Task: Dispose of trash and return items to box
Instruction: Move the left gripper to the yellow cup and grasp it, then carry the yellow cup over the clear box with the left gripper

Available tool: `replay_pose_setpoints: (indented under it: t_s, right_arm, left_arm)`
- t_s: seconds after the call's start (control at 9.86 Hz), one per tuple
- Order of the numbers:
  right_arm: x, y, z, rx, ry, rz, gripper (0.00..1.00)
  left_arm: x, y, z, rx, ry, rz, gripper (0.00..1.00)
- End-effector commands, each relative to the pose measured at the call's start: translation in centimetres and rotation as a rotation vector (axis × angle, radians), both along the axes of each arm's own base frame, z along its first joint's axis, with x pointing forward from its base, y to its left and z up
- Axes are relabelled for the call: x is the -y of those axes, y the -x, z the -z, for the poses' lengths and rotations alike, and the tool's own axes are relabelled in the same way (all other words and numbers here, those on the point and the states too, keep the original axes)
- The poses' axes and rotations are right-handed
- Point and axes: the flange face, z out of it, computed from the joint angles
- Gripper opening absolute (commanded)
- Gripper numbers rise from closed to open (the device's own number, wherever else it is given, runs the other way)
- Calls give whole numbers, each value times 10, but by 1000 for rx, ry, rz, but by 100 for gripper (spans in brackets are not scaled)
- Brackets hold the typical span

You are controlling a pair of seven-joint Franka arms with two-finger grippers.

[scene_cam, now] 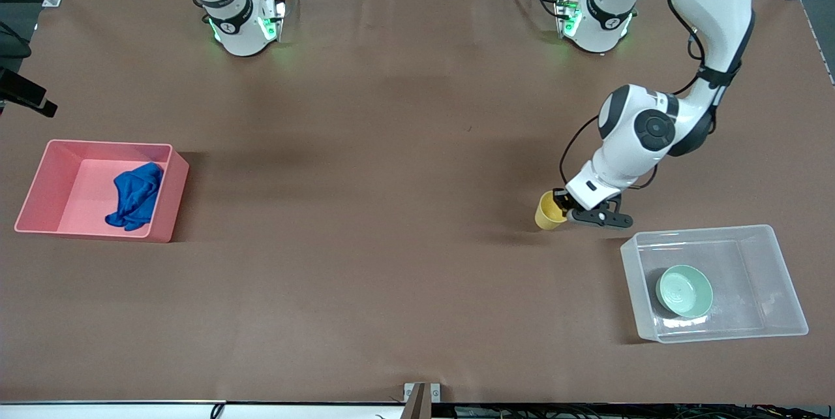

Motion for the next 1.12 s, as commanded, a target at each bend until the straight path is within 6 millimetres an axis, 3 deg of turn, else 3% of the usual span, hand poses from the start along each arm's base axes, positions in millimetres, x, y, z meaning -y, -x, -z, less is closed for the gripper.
replay_pose_setpoints:
  t_s: [0.0,0.1,0.3,0.51,0.71,0.91,1.01]
  right_arm:
    - [1,4,0,-4,-1,-9,100]
    - [1,4,0,-5,-2,-9,100]
    - [1,4,0,-4,0,-8,100]
    - [1,4,0,-5,-2,-10,100]
    - [1,4,0,-5,-2,-10,100]
    - [1,4,0,-5,-2,-10,100]
    - [1,4,0,-5,-2,-12,100]
  left_arm:
    - [-22,-41,-51,-23,-40,-14,0]
    - [-50,-64,-76,-26,-46,-9,0]
    - [-118,-103,-99,-16,-49,44,0]
    - [-188,-122,-85,-2,-75,116,0]
    - [-244,-135,-60,-13,-176,163,0]
    - [-269,-144,-38,-16,-165,132,0]
    - [-270,-152,-24,-18,-151,116,0]
